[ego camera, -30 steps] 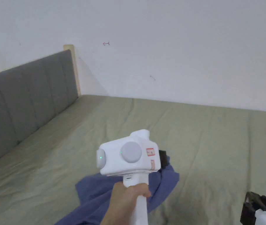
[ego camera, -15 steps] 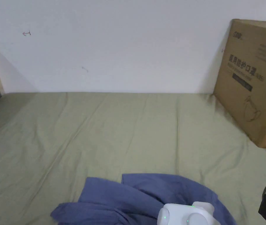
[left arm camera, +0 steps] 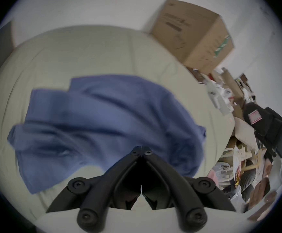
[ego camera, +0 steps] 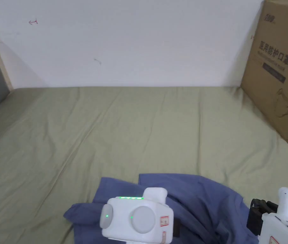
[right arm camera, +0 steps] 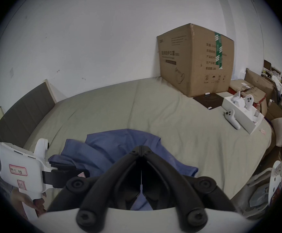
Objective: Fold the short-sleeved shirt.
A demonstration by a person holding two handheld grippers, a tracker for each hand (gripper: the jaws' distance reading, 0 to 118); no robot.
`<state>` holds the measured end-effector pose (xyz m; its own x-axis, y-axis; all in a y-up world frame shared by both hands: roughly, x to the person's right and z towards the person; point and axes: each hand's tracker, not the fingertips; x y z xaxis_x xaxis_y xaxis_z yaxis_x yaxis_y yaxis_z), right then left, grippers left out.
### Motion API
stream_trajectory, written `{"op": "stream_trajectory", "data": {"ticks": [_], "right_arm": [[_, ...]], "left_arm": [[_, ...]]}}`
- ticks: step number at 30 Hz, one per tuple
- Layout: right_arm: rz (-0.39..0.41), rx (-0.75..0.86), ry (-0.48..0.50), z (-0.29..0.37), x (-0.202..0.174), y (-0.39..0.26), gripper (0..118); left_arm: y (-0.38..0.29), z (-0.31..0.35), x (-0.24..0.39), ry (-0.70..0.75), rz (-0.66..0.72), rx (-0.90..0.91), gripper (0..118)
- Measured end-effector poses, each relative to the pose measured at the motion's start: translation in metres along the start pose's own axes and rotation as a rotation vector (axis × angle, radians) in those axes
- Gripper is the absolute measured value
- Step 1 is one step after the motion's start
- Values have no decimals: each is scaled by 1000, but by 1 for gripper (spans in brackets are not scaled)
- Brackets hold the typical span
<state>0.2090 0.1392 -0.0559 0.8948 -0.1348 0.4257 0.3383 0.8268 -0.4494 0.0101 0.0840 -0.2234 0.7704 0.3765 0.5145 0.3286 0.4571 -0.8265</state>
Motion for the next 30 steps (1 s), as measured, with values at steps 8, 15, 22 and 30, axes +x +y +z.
{"op": "stream_trajectory", "data": {"ticks": [8,15,22,30], "right_arm": [[23,-86,22,-33,-16,-5,0],[21,-136,25,-70,-21,-6,0],[32,-210,40,-91,-21,-15,0],[69,-261,227,-122,-10,36,5]], "left_arm": [[63,29,-94,88,127,113,26],[147,-28,-189,232,222,58,92],[138,-73,-170,356,14,-21,87],[124,-5,-169,283,60,76,3]]}}
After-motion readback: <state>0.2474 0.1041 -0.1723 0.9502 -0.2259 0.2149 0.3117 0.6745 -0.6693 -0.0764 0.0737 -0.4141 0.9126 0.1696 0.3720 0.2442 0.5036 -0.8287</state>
